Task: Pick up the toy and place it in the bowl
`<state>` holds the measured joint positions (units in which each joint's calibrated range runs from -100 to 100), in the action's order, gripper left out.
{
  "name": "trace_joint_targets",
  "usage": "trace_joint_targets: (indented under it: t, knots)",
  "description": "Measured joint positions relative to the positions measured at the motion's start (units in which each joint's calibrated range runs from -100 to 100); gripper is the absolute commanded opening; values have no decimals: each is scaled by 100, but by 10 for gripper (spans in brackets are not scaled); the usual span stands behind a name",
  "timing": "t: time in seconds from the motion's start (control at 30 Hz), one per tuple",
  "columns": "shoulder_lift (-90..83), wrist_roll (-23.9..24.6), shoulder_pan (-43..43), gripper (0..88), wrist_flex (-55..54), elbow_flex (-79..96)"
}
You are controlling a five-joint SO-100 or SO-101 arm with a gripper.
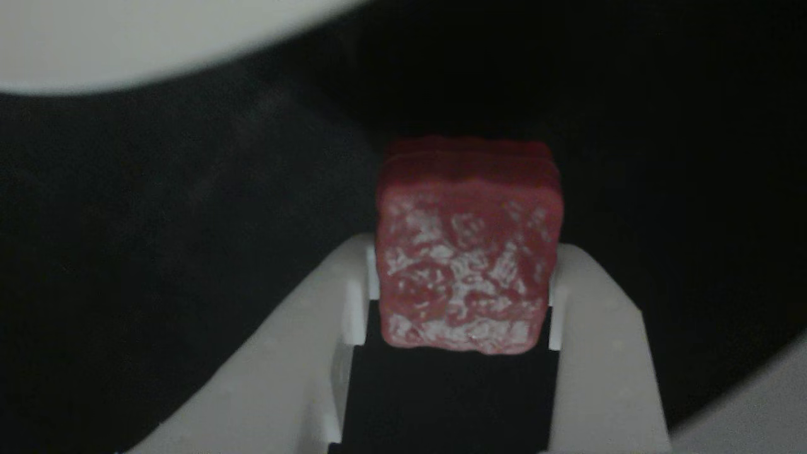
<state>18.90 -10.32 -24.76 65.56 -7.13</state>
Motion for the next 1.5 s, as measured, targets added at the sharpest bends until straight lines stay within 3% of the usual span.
trace_joint_targets:
  t: [0.3, 0.7, 1.13, 1.23, 1.3, 1.5]
  knots:
    - [-1757, 613, -591, 23, -988, 1011]
    - [-4063, 1550, -1956, 23, -1790, 4402]
    - [-5737, 1627, -2139, 24, -1798, 6405]
    - [-5995, 1627, -2114, 111, -1798, 6575]
    - [-6037, 1627, -2072, 219, -1798, 6575]
    - [-6045, 1627, -2097, 238, -1790, 6613]
